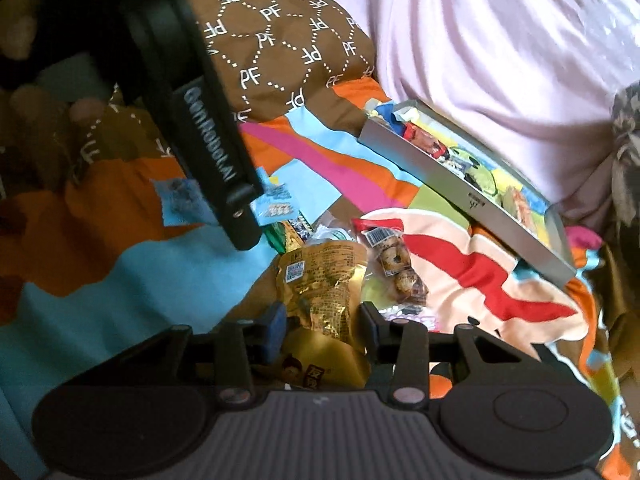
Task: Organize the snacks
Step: 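Carry the blue packet with the left tool while the right tool carries the gold packet to the tray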
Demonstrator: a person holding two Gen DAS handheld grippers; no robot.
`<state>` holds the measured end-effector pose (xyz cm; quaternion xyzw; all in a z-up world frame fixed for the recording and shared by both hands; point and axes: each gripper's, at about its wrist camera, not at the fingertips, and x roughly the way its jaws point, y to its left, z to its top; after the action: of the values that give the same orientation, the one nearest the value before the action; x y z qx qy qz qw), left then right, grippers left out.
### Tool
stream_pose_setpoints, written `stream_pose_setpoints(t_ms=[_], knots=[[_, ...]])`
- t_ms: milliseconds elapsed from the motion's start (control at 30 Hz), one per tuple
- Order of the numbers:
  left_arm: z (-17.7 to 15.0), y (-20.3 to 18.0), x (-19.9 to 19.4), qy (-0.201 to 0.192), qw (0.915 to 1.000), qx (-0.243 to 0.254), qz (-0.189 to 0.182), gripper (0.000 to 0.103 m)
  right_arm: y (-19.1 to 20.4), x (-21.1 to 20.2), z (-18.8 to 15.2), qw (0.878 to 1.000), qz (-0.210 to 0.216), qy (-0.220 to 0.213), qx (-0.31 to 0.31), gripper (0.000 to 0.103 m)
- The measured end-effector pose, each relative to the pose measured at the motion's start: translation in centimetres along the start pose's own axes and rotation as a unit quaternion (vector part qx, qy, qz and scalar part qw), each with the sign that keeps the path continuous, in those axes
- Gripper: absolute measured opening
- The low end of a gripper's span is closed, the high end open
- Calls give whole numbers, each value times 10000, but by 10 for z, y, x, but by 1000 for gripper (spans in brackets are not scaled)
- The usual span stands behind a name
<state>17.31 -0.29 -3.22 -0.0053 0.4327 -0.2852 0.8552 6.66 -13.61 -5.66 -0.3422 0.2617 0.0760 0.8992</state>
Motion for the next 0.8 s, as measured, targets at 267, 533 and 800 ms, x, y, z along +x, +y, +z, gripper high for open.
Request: stream_pose_setpoints(t_ms=[267,533,800], knots=[[2,1,-5,-235,9997,-53,-61,59,5,-2,-2,9998,7,-135,-131,39],[9,6,-8,-529,9979,-341,-168,59,3,-3,0,9991,-198,-273,-238,34],[7,5,-8,-538,9978,-341,-194,60,6,-1,-3,9996,-53,-214,-199,32]])
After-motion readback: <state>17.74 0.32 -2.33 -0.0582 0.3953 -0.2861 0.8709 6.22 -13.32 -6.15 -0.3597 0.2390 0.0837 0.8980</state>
